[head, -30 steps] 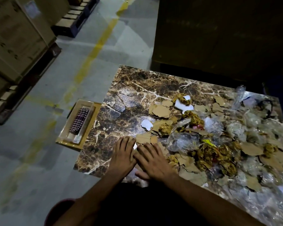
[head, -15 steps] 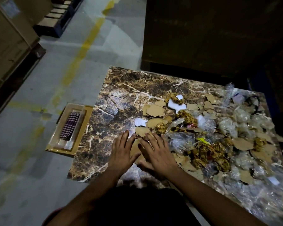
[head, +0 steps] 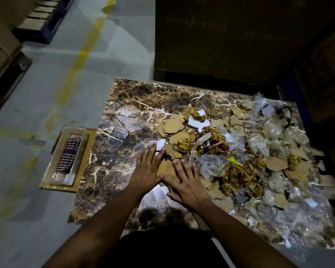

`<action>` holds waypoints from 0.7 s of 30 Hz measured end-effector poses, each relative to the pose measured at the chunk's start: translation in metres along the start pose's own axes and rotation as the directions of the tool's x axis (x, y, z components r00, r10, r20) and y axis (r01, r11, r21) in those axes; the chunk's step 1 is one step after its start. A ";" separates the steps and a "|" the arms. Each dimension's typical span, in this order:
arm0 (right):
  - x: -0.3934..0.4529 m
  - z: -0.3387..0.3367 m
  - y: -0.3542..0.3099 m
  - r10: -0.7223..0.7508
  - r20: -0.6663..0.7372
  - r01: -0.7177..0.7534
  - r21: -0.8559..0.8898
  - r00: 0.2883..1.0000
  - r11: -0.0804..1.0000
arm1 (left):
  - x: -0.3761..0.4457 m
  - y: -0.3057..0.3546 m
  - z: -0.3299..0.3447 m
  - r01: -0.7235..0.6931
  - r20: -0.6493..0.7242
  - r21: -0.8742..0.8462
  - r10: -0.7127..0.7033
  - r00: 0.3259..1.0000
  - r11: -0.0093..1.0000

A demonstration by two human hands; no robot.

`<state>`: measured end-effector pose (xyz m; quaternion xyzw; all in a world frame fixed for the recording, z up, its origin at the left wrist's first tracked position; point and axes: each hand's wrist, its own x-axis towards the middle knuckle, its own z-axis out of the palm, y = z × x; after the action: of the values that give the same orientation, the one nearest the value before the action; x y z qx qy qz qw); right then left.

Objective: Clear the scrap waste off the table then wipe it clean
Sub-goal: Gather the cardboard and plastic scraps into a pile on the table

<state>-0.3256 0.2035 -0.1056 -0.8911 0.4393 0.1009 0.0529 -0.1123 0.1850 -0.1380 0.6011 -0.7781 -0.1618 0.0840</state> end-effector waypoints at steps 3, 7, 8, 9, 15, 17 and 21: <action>0.004 0.003 0.001 0.070 -0.002 -0.069 0.053 0.998 0.996 | 0.005 0.005 0.000 -0.025 -0.004 -0.025 0.025 1.000 0.999; 0.007 0.006 0.001 0.171 -0.036 -0.166 0.127 0.985 0.978 | 0.009 0.012 0.001 -0.004 -0.082 -0.064 -0.001 0.997 0.998; 0.007 0.007 0.001 0.201 -0.049 -0.193 0.140 0.978 0.971 | 0.009 0.014 0.002 0.016 -0.079 -0.065 -0.021 0.997 0.998; 0.008 0.008 0.001 0.226 -0.059 -0.215 0.152 0.972 0.965 | 0.009 0.016 0.004 0.041 -0.074 -0.064 -0.045 0.996 0.997; 0.017 0.012 0.002 0.277 -0.108 -0.258 0.164 0.955 0.952 | 0.013 0.020 0.003 0.105 -0.031 0.016 -0.105 0.994 0.994; 0.017 0.013 0.002 0.294 -0.138 -0.267 0.184 0.946 0.946 | 0.013 0.019 0.002 0.085 -0.048 0.014 -0.085 0.995 0.996; 0.017 0.013 0.002 0.303 -0.213 -0.258 0.216 0.929 0.942 | 0.013 0.020 0.003 0.104 -0.072 -0.028 -0.106 0.992 0.994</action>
<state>-0.3190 0.1917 -0.1222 -0.8157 0.5731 -0.0436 0.0656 -0.1344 0.1773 -0.1342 0.6458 -0.7396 -0.1532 0.1114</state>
